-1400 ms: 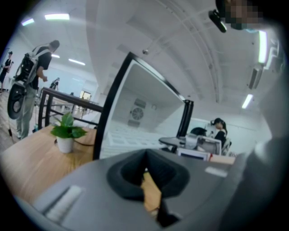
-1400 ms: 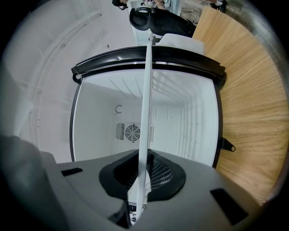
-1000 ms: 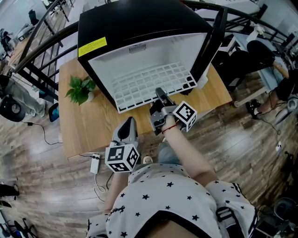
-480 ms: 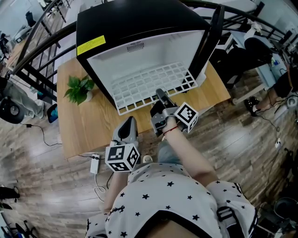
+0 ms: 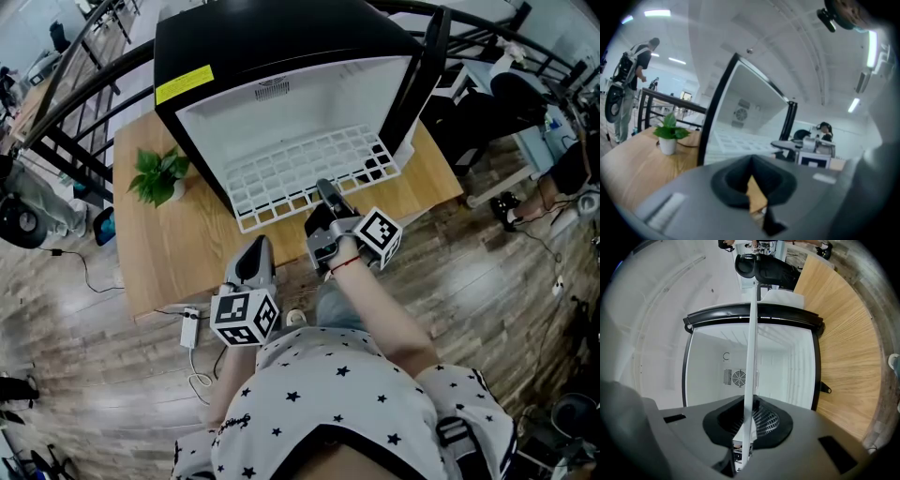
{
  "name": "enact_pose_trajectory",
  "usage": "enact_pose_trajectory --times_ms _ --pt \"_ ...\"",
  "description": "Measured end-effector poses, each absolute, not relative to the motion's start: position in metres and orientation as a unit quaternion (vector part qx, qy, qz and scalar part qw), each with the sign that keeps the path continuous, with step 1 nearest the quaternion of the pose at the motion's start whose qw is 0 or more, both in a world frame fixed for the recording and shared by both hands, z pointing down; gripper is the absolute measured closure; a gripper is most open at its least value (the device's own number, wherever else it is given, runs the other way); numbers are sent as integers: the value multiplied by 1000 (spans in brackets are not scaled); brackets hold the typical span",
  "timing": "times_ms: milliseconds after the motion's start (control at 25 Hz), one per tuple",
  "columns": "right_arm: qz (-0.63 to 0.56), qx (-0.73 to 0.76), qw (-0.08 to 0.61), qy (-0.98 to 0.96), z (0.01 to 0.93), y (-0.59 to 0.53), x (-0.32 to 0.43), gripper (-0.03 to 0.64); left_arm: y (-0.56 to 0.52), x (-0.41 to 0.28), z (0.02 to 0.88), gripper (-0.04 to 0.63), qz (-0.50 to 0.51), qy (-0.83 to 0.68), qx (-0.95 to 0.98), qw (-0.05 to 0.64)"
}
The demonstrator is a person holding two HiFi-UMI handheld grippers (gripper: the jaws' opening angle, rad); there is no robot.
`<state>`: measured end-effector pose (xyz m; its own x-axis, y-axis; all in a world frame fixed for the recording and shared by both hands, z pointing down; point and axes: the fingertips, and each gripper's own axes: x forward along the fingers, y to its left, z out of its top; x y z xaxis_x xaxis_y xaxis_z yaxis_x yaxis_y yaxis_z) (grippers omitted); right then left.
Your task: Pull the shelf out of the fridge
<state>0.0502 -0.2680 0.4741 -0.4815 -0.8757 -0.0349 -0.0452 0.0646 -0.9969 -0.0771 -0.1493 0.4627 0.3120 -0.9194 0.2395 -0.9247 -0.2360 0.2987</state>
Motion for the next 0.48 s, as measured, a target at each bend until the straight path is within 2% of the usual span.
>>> enact_pose_trajectory --times_ms 480 --pt "-584 -364 361 629 475 -259 56 578 -145 -71 463 588 6 -578 792 196"
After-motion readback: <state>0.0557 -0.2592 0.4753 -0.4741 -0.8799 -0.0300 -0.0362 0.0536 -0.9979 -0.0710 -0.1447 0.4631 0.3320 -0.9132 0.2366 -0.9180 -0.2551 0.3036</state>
